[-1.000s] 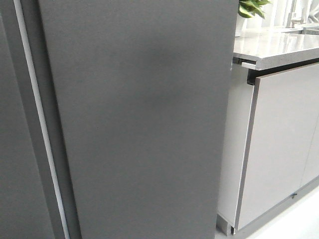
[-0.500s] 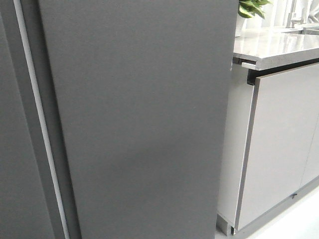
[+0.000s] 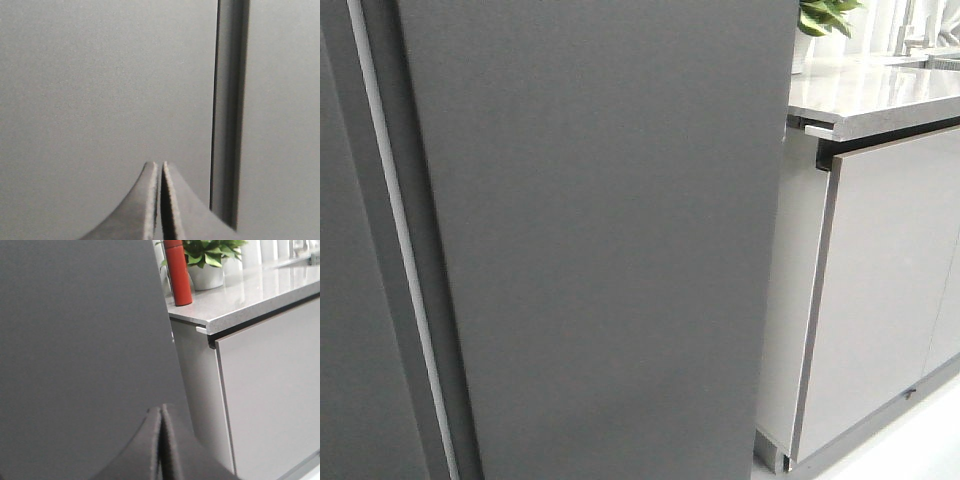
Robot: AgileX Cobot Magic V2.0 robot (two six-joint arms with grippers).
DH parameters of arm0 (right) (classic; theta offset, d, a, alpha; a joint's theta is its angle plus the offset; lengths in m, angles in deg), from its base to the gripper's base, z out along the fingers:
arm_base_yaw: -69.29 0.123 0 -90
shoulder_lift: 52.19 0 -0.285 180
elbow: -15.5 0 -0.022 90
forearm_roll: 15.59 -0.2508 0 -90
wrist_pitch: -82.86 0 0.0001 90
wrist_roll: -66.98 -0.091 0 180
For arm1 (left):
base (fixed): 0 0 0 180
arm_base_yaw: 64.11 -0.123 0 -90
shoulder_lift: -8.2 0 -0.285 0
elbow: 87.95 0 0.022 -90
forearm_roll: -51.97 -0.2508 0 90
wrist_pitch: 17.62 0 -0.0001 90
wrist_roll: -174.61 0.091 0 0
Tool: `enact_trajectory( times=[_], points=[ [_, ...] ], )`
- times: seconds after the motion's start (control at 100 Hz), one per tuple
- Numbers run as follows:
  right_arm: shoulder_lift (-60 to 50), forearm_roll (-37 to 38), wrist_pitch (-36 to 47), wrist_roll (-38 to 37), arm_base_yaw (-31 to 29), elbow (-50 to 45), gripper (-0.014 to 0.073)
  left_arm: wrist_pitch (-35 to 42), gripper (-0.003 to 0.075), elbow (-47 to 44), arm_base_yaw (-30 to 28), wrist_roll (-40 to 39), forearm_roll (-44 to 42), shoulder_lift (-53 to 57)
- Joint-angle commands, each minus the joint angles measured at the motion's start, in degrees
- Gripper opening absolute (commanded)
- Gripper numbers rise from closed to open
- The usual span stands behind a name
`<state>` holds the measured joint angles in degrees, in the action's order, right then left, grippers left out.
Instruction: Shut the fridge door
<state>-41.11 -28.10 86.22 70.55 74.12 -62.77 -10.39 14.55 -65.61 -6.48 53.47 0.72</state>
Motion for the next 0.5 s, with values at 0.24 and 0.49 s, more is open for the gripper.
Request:
enact_trajectory(
  times=[0.24,0.49],
  points=[
    [-4.5,3.3,2.8,-0.3,-2.8,-1.0,-0.0046,4.2,-0.0020,-2.0,0.1,-0.2,0.2,0.6],
    [-5.0,6.8,-2.0,-0.4,-3.4,-1.0,-0.0046,4.2,-0.0020,-2.0,0.1,-0.2,0.2,0.6]
  ],
)
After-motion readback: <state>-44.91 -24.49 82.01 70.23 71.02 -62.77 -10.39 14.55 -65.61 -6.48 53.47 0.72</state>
